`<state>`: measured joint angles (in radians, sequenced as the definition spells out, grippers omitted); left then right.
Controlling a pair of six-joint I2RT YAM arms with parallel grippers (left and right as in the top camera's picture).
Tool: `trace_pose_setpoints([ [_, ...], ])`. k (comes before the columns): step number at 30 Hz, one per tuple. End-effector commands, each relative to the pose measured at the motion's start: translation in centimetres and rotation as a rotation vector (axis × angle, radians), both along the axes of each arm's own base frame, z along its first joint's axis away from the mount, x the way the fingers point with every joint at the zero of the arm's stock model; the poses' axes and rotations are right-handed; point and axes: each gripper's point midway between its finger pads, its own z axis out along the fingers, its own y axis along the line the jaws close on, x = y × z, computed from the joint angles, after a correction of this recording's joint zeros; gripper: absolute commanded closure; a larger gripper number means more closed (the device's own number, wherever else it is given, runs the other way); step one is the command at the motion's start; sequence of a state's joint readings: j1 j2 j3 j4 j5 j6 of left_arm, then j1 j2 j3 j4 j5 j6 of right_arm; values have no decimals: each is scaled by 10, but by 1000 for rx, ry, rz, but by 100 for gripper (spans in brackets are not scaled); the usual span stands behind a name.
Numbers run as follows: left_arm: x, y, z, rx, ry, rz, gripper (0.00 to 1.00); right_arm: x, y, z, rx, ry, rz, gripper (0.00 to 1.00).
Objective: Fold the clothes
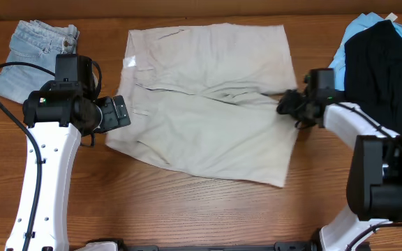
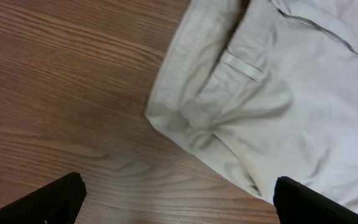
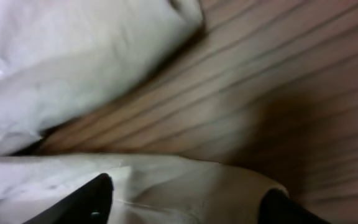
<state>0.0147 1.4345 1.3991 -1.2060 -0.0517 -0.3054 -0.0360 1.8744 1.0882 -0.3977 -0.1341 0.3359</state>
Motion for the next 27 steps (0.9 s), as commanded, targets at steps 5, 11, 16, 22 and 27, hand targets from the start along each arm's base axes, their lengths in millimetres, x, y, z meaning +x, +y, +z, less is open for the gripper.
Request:
trace_pose_setpoints([
  [5,4,-4,5,-17,-19,-9,0,32,8,79,37,-52,87,19],
  [11,-20,0,26,-40,-24,137,0,-4,14,164,83,-39,5,0],
  [16,-49,-1,17,-81,29,285,0,-71,8,189,80,83,-140,0],
  [22,-65,8,-35,-113,63,633,1,-129,25,175,115,258,-182,0],
  [27,-55,-2,-79,-198,80,743,14,-146,46,150,108,338,-123,8],
])
